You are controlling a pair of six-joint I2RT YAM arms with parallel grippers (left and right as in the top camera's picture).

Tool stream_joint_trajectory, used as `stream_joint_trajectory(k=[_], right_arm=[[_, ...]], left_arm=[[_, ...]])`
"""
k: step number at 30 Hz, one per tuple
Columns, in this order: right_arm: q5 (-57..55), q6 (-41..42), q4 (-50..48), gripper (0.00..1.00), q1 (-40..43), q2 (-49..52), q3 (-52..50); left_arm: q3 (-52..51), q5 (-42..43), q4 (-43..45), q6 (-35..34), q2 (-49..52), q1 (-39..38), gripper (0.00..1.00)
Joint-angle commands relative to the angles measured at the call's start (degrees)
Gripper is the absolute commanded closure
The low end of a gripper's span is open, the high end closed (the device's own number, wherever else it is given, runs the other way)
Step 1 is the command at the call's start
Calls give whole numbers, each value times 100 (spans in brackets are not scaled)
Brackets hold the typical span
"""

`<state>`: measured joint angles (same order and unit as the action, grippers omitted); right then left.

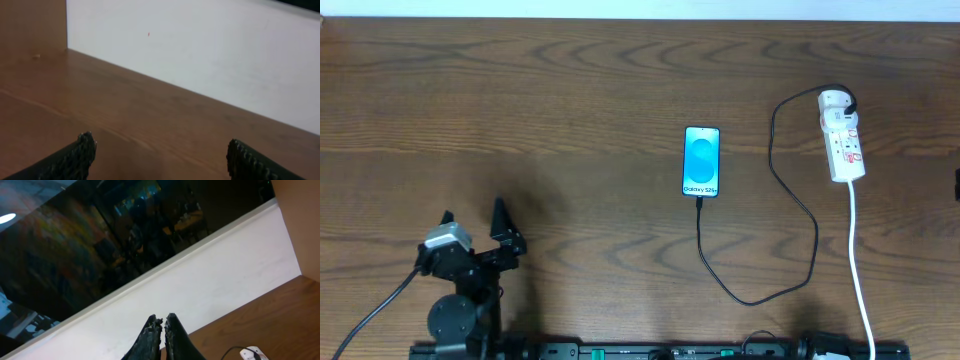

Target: Plug charger to phone and switch on socket

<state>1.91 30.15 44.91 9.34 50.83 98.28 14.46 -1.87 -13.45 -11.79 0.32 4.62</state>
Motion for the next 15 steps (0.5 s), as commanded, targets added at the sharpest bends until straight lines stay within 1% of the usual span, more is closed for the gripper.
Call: stream_joint_trajectory(k=[1, 15], right_arm=[[22, 70, -17, 96, -79, -48, -9], [20, 68, 31, 94, -79, -55, -11]], left_arm=[[-203, -74, 240, 20, -9, 13, 14], [-426, -72, 376, 85, -9, 13, 14]])
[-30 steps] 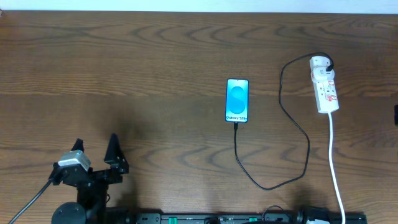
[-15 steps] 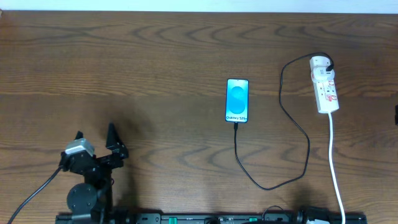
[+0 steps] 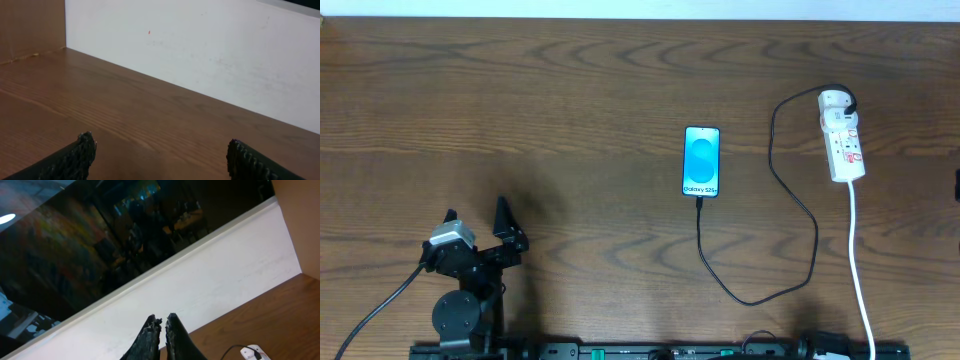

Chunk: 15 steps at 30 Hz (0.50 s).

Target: Plug charger to phone and switch on socket

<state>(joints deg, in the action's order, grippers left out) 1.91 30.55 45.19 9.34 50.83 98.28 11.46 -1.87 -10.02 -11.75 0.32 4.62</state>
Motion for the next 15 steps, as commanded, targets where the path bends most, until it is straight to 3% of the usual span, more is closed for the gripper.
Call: stream_joint_trajectory(k=[1, 10, 15], right_arm=[[20, 26, 2, 94, -79, -59, -11], [20, 28, -2, 94, -79, -70, -11], [20, 26, 2, 94, -79, -74, -11]], left_arm=[[-186, -72, 66, 81, -9, 13, 14], [-922, 37, 1320, 79, -9, 13, 14], [-1126, 103, 1545, 81, -9, 13, 14]])
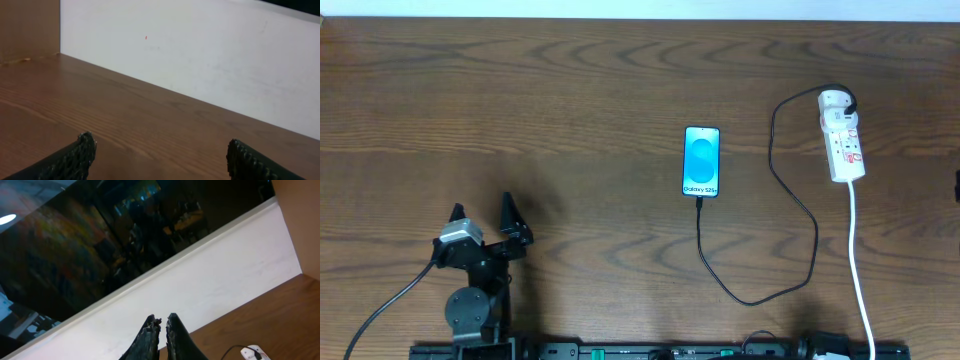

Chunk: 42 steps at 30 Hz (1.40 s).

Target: Plug charger to phone and switch on socket

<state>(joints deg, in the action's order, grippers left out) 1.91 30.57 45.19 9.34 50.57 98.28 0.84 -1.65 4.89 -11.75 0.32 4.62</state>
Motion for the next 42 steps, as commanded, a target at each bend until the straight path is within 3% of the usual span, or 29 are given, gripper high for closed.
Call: stream_joint_trajectory(k=[1, 12, 17, 42], right_arm=[[20, 26, 2, 94, -79, -48, -11], [20, 24, 24, 93, -79, -48, -11], [20, 24, 37, 92, -79, -48, -11], [94, 28, 98, 90, -79, -72, -11]], left_arm=[[-63, 127, 52, 79, -9, 13, 14], [-61, 247, -61, 79, -9, 13, 14], [-61, 247, -907, 79, 2, 11, 14], [-59, 247, -894, 76, 155, 15, 14]])
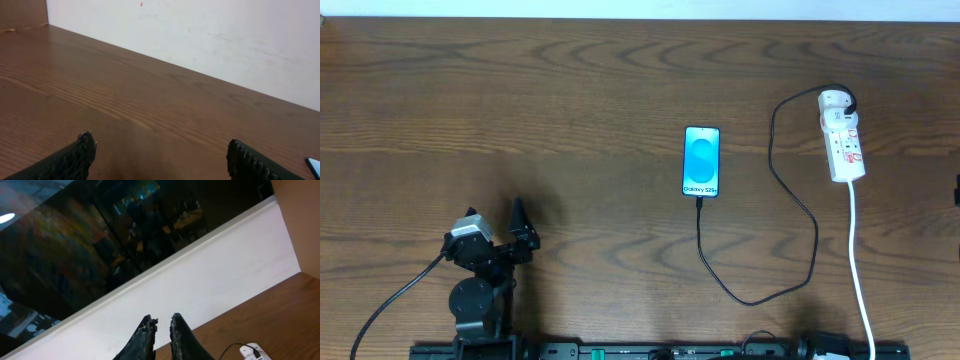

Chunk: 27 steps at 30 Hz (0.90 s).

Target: Plug charger to phone and switch on socket

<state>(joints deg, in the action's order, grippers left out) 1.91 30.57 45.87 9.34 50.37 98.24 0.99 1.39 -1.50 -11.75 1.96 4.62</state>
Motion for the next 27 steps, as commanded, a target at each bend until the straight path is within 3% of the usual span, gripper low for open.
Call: stream_joint_trajectory(k=[1, 18, 22, 27], right_arm=[[179, 28, 28, 90, -79, -63, -7], [540, 192, 24, 91, -79, -208, -7], [756, 345, -140, 83, -79, -208, -7], [920, 348, -468, 67, -79, -205, -7]], left_arm=[[-74, -57, -256, 76, -9, 28, 14], [-76, -57, -254, 76, -179, 35, 14], [-76, -57, -254, 76, -173, 35, 14], [-76, -57, -254, 76, -173, 35, 14]])
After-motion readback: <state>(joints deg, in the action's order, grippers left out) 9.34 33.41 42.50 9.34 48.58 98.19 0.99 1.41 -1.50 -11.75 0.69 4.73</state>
